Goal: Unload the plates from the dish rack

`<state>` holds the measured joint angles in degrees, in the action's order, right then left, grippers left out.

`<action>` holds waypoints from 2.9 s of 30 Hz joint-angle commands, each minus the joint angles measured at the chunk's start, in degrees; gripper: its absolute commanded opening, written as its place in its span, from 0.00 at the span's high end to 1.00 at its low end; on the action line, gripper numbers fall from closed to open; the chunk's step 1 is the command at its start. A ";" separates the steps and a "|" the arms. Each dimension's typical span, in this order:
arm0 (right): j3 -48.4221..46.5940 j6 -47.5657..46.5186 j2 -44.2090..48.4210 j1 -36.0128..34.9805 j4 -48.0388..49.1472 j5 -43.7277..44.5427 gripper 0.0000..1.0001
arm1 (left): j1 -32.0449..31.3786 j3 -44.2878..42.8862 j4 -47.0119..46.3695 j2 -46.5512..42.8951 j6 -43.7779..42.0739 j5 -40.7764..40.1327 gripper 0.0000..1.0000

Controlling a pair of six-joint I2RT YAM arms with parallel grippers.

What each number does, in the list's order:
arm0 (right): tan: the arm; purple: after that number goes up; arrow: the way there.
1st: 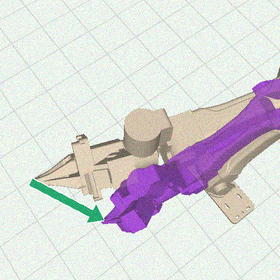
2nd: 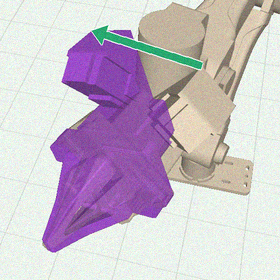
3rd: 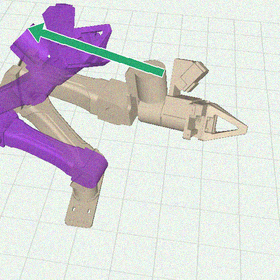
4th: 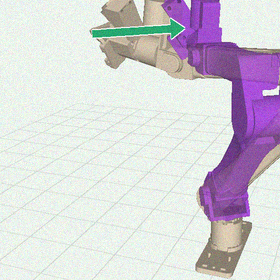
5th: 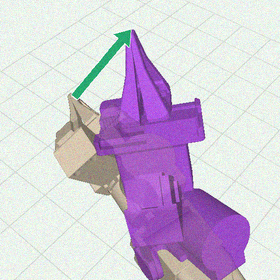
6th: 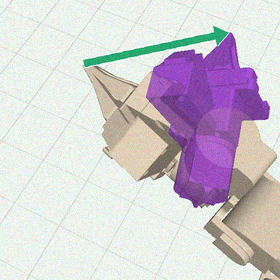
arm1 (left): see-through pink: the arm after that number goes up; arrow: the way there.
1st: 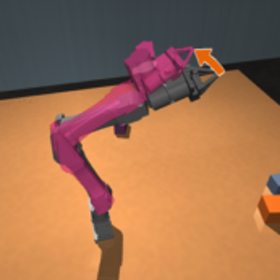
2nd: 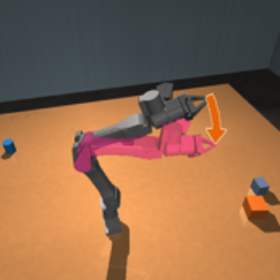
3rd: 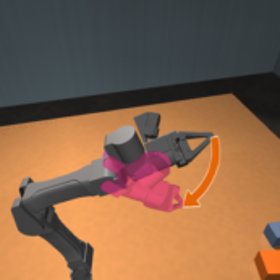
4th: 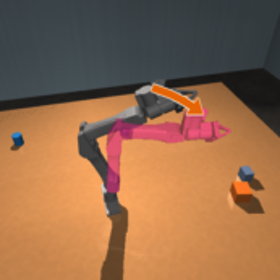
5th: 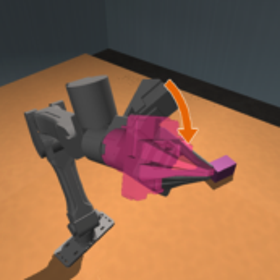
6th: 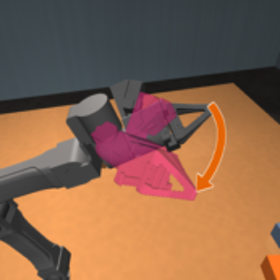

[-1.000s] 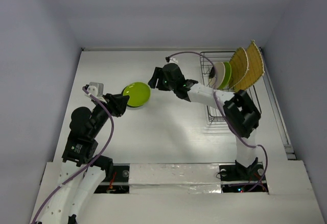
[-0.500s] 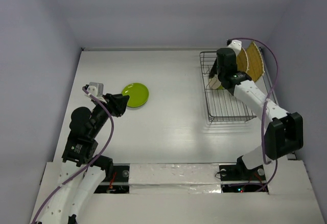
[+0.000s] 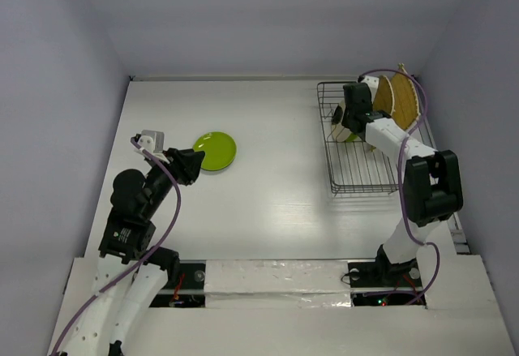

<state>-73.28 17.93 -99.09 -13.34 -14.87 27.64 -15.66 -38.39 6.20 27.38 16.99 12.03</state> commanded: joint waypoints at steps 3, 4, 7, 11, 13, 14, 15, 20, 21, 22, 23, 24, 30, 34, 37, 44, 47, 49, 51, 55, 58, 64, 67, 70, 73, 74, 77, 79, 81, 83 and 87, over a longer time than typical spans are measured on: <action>-3.01 -0.18 0.47 0.60 -0.33 2.42 0.93 | 0.28 -1.95 -3.12 0.49 -0.21 1.24 0.66; -2.84 -0.09 1.00 0.60 -0.24 2.59 0.93 | 0.28 -1.95 -3.12 0.49 -0.12 1.15 0.66; -3.01 -0.62 3.72 0.60 -0.59 3.47 0.94 | 0.28 -1.95 -3.12 0.57 -0.03 1.24 0.66; -4.33 -2.37 6.88 0.60 -1.65 5.75 0.99 | 0.28 -1.95 -3.12 0.57 -0.03 1.24 0.66; -5.20 -3.60 8.73 0.07 -1.91 5.94 1.00 | 0.28 -1.95 -3.21 0.57 -0.12 1.24 0.66; -5.56 -4.13 9.26 -0.45 -1.91 6.63 1.00 | 0.28 -1.95 -3.21 0.57 -0.03 1.33 0.66; -6.08 -5.00 10.05 -0.46 -2.35 6.99 1.00 | 0.28 -1.95 -3.21 0.57 -0.03 1.24 0.66; -8.72 -6.59 12.68 -2.39 -4.46 11.12 1.00 | 0.28 -1.95 -3.12 0.49 -0.03 1.15 0.66; -8.73 -6.77 13.56 -3.08 -4.38 11.12 1.00 | 0.28 -1.95 -3.12 0.40 -0.03 1.06 0.66; -8.64 -6.68 14.44 -3.87 -4.20 10.77 1.00 | 0.28 -1.95 -3.12 0.40 -0.03 1.06 0.66; -8.46 -6.42 16.36 -3.88 -4.02 8.16 1.00 | 0.28 -1.95 -3.12 0.48 -0.03 1.06 0.66; -7.51 -5.29 17.34 -4.84 -2.80 5.44 1.00 | 0.28 -1.95 -3.12 0.31 -0.12 1.15 0.66; -2.05 2.96 16.32 -15.38 8.70 -14.88 1.00 | 0.28 -1.95 -3.03 0.05 -0.03 0.98 0.66; -3.80 9.21 7.00 -21.19 15.99 -24.54 1.00 | 0.28 -2.04 -2.77 -0.04 -0.12 0.63 0.66; -5.64 15.54 -0.65 -23.74 22.86 -33.07 1.00 | 0.81 -2.04 -2.59 -0.22 -0.21 0.27 0.66; -11.97 24.95 -14.00 -27.52 29.02 -39.32 1.00 | 0.81 -2.04 -2.51 -0.48 -0.12 0.36 0.66; -13.38 27.67 -17.61 -28.05 29.81 -39.59 1.00 | 0.81 -2.04 -2.51 -0.57 -0.12 0.54 0.66; -13.56 30.31 -19.20 -28.05 31.57 -40.91 1.00 | 0.81 -2.04 -2.59 -0.66 -0.12 0.62 0.66; -14.00 31.72 -21.39 -28.58 32.01 -41.87 0.99 | 0.81 -2.04 -2.51 -0.57 -0.12 0.62 0.66; -14.88 31.81 -23.08 -29.11 30.87 -41.61 0.86 | 0.81 -2.04 -2.51 -0.83 -0.12 0.71 0.66; -14.53 30.76 -22.64 -29.11 29.73 -40.39 0.78 | 0.81 -2.04 -2.59 -0.83 -0.12 0.80 0.66; -14.26 27.95 -21.50 -29.11 27.18 -39.07 0.56 | 0.81 -1.95 -2.59 -0.92 -0.03 0.71 0.66; -13.04 25.85 -19.57 -29.11 25.25 -36.44 0.49 | 0.81 -1.95 -2.59 -0.92 -0.03 0.62 0.66; -10.85 22.78 -16.23 -29.11 22.61 -32.13 0.43 | 0.81 -1.95 -2.59 -0.92 -0.12 0.62 0.66; -8.21 20.05 -11.93 -29.11 21.99 -29.31 0.39 | 0.81 -1.95 -2.68 -1.01 -0.03 0.80 0.66; -6.37 19.43 -10.87 -29.11 21.82 -28.79 0.39 | 0.81 -1.95 -2.59 -1.01 -0.12 0.71 0.66; -2.85 16.88 -5.08 -29.11 20.94 -22.65 0.42 | 0.81 -1.95 -2.59 -1.10 -0.03 0.80 0.66; -0.12 14.43 -1.91 -29.11 18.40 -15.89 0.62 | 0.81 -1.95 -2.51 -1.18 -0.03 0.62 0.66; 2.16 12.49 3.09 -27.97 15.07 -9.14 0.92 | 0.81 -1.95 -2.51 -1.10 -0.03 0.71 0.66; 3.22 8.97 8.09 -25.51 11.81 -6.03 0.99 | 0.81 -1.95 -2.51 -1.10 -0.03 0.80 0.66; 4.80 4.49 15.14 -18.66 5.65 -3.31 0.99 | 0.81 -1.95 -2.86 -1.01 0.06 1.15 0.66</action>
<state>-69.41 28.27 -89.21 -37.19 -3.97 15.97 -15.27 -38.39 5.89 26.72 16.99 12.36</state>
